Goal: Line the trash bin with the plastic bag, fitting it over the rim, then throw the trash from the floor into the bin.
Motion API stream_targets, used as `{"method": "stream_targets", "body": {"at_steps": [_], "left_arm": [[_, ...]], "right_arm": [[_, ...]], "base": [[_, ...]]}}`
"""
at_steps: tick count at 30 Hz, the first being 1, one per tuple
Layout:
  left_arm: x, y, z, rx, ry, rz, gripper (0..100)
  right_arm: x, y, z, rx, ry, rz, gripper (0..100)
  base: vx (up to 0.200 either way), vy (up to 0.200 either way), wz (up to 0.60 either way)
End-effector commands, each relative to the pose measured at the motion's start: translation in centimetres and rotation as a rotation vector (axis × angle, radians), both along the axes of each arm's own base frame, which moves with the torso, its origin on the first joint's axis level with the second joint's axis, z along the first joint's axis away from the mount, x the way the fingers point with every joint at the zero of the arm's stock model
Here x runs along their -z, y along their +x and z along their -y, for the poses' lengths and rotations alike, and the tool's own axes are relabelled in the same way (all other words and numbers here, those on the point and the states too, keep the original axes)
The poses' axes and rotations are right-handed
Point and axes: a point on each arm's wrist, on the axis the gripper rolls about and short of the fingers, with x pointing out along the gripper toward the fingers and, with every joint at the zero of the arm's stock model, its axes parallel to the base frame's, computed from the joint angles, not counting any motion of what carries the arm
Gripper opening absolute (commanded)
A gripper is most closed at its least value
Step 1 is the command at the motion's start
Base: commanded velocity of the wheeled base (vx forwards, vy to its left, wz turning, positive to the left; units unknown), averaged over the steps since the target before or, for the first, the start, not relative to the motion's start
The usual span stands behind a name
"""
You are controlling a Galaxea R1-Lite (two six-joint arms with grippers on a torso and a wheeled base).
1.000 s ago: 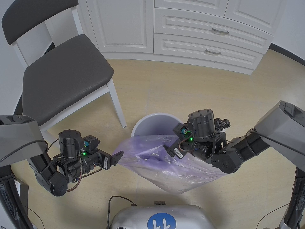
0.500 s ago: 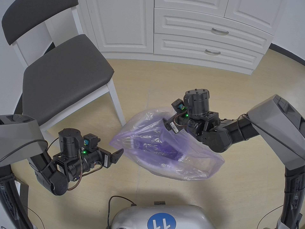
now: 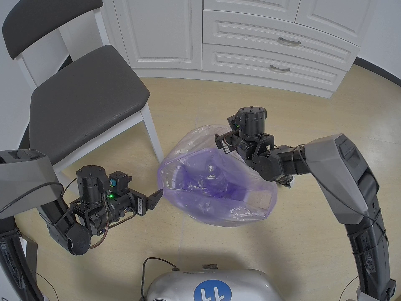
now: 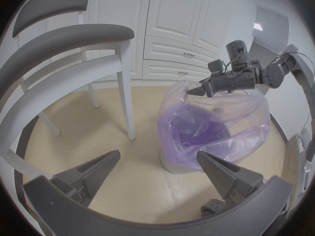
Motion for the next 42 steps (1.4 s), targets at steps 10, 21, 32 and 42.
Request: {"method": "stream_targets", "body": {"at_steps": [10, 21, 32, 42], "left_arm": [[0.1, 0.1, 0.1, 0.002, -0.005, 0.011, 100], [-0.1, 0.2, 0.2, 0.002, -0.007, 0.018, 100], [0.0, 0.2, 0.2, 0.002, -0.009, 0.024, 100], [0.1, 0.2, 0.2, 0.002, -0.007, 0.018, 100]], "right_arm": [[4.8, 3.3, 2.3, 0.107, 0.081, -0.068, 100], [0.6, 2.4, 2.6, 0.105, 0.128, -0.038, 100], [-2.0, 1.0, 2.4, 0.091, 0.117, -0.097, 100], [-7.7, -2.9, 4.2, 0.054, 0.050, -0.243, 100]], "base": [[0.000, 0.000, 0.00], [0.000, 0.000, 0.00], [0.000, 0.000, 0.00], [0.000, 0.000, 0.00]]}}
